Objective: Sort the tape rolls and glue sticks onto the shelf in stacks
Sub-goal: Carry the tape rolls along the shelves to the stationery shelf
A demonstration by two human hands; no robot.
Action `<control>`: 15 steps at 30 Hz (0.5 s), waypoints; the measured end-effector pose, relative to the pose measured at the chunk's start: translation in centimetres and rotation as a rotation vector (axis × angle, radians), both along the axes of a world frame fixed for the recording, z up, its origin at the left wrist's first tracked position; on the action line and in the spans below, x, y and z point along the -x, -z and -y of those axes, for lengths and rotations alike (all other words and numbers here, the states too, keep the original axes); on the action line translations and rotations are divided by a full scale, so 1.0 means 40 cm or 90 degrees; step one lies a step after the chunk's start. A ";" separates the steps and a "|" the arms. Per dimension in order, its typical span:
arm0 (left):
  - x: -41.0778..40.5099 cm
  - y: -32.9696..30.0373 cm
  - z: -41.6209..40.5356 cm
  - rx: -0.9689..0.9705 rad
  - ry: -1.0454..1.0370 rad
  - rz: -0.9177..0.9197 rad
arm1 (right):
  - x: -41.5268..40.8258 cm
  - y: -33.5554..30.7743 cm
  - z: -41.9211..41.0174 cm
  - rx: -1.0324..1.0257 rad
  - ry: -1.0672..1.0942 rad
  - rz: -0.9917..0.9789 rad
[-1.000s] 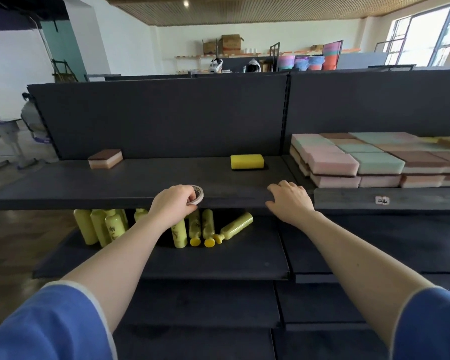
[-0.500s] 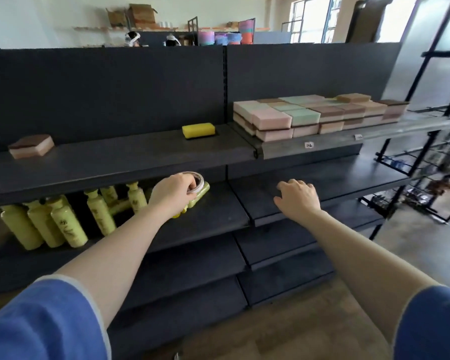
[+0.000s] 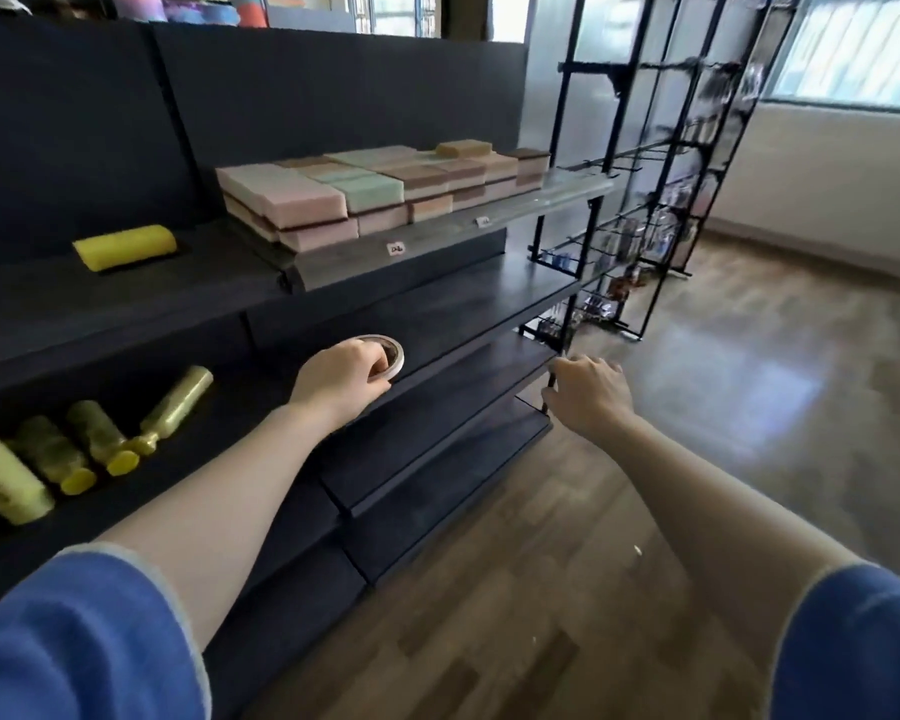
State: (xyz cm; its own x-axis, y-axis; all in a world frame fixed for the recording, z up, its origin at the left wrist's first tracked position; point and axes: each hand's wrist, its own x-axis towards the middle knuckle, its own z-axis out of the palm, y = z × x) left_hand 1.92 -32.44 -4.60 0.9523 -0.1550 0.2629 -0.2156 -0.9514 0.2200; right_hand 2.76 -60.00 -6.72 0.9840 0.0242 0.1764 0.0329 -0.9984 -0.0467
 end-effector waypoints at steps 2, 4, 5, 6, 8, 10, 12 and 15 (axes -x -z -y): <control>-0.042 0.007 0.082 0.000 0.031 -0.013 | -0.013 0.016 0.078 -0.021 0.034 -0.006; -0.087 0.014 0.167 -0.003 0.062 -0.019 | -0.029 0.032 0.158 -0.032 0.066 -0.009; -0.110 0.017 0.209 -0.005 0.076 -0.019 | -0.038 0.040 0.199 -0.031 0.080 -0.009; -0.133 0.019 0.254 -0.007 0.090 -0.017 | -0.049 0.046 0.240 -0.029 0.093 -0.011; -0.182 0.023 0.346 -0.013 0.118 -0.017 | -0.073 0.052 0.325 -0.022 0.117 -0.013; -0.229 0.024 0.440 -0.017 0.145 -0.015 | -0.097 0.053 0.410 -0.024 0.140 -0.009; -0.273 0.019 0.537 -0.016 0.174 -0.007 | -0.120 0.050 0.496 -0.026 0.165 -0.009; -0.330 0.011 0.676 -0.011 0.220 0.001 | -0.148 0.040 0.619 -0.015 0.203 -0.014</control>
State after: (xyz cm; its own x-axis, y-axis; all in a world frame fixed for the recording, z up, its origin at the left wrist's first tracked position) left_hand 15.12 -59.49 -5.05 0.8428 -0.4722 0.2582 -0.5253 -0.8260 0.2044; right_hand 8.70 -84.75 -8.31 0.9447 -0.2904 0.1523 -0.2833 -0.9567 -0.0669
